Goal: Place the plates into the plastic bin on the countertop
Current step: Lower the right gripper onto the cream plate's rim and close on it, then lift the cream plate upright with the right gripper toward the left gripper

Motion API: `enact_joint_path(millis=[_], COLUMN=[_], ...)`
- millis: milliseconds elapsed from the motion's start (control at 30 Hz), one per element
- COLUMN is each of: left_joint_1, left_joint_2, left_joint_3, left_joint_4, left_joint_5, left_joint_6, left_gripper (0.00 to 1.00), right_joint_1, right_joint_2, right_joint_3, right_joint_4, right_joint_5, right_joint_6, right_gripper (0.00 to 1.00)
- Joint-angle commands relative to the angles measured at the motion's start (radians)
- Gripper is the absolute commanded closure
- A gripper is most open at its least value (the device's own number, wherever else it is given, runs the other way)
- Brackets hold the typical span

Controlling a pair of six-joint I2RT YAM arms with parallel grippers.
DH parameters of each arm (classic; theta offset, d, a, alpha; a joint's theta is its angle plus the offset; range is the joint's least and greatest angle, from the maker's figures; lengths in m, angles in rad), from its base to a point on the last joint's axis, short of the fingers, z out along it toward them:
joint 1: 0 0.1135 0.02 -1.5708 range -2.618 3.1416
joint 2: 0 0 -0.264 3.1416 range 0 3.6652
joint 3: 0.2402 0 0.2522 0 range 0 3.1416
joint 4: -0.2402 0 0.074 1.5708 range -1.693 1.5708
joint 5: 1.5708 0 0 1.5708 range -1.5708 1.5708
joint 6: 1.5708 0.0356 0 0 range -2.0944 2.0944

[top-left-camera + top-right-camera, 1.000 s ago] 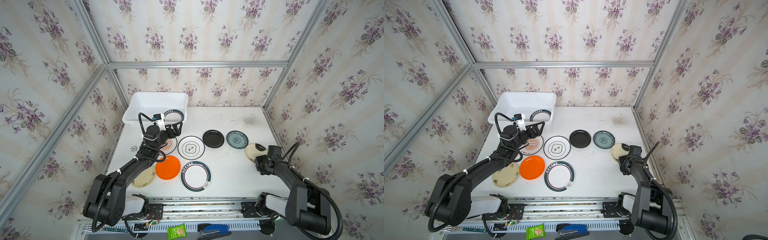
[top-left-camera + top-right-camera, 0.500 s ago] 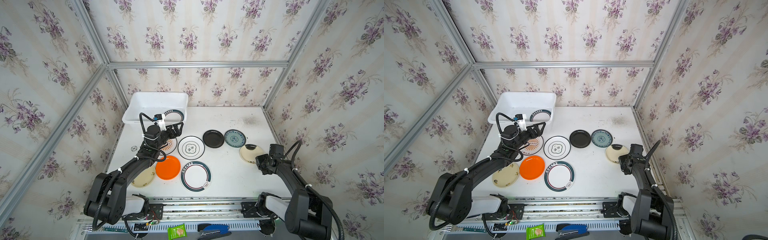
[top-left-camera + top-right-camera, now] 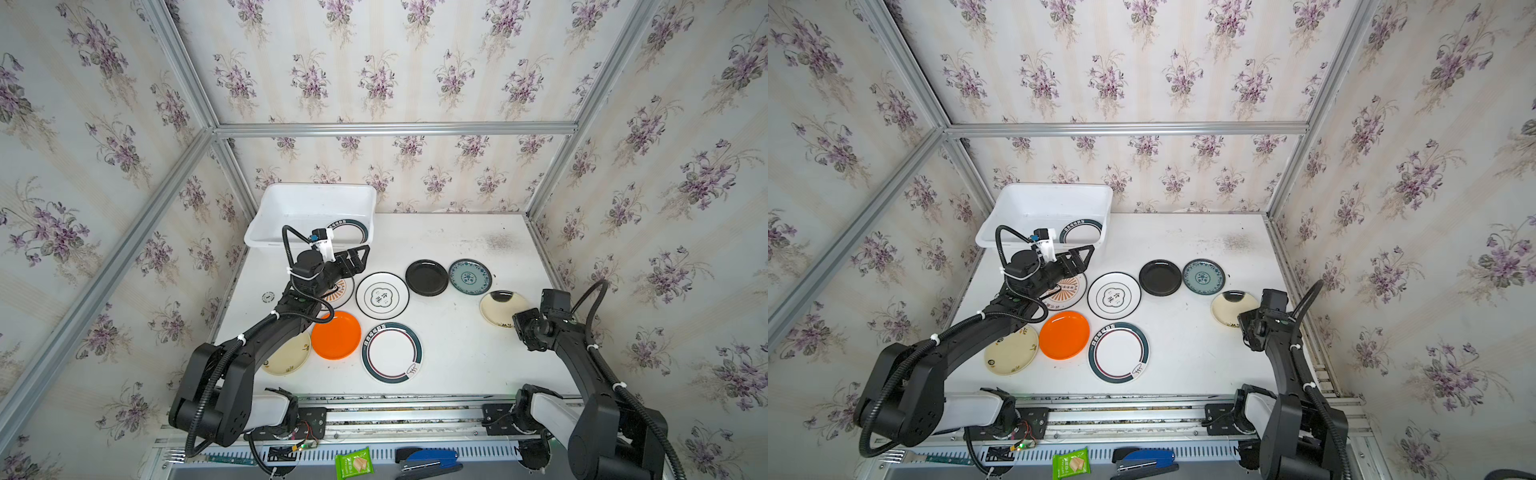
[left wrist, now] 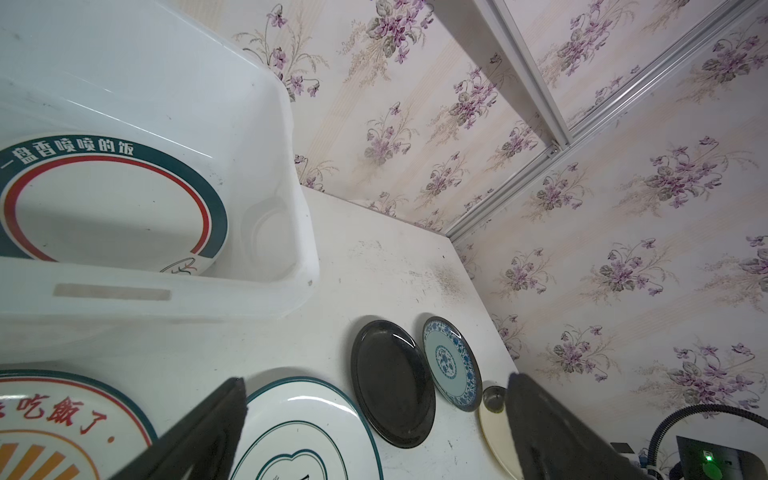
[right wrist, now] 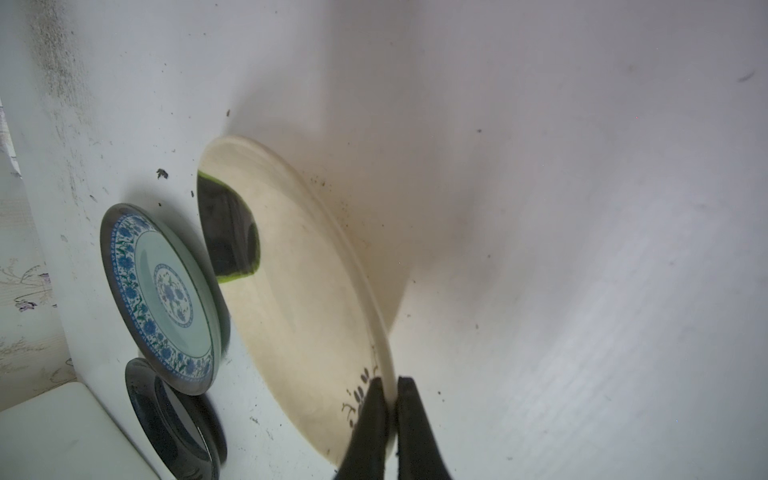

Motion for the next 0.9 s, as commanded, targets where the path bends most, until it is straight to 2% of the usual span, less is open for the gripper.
enact_joint_path(millis=[0, 267, 367, 500, 700, 867], left_joint_1=[-0.002, -0.021, -0.025, -0.037, -0.065, -0.077], left_joint_2=[-0.004, 0.004, -0.001, -0.031, -0.040, -0.037], left_joint_3=[0.007, 0.019, 0.044, 0.064, 0.074, 0.110], left_joint_4=[0.023, 0.015, -0.013, -0.058, -0.088, -0.159], left_joint_5=[0.010, 0.016, 0.046, 0.026, 0.006, 0.009], left_joint_6=[-0.008, -0.019, -0.017, -0.001, 0.000, -0.012], left_gripper=[0.01, 0.01, 0.01, 0.01, 0.01, 0.01], right_joint_1=[0.001, 0.001, 0.002, 0.008, 0.060, 0.143], right_joint_2=[-0.008, -0.067, -0.089, -0.113, -0.120, -0.101], right_joint_3=[-0.001, 0.029, 0.029, 0.022, 0.085, 0.134], right_joint_4=[0.014, 0.001, 0.003, 0.025, 0.025, 0.047], right_joint_5=[-0.014, -0.020, -0.041, -0.077, -0.083, -0.089], right_joint_6=[-0.018, -0.091, -0.119, -0.166, -0.231, -0.252], right_gripper=[1.00, 1.00, 1.00, 1.00, 1.00, 1.00])
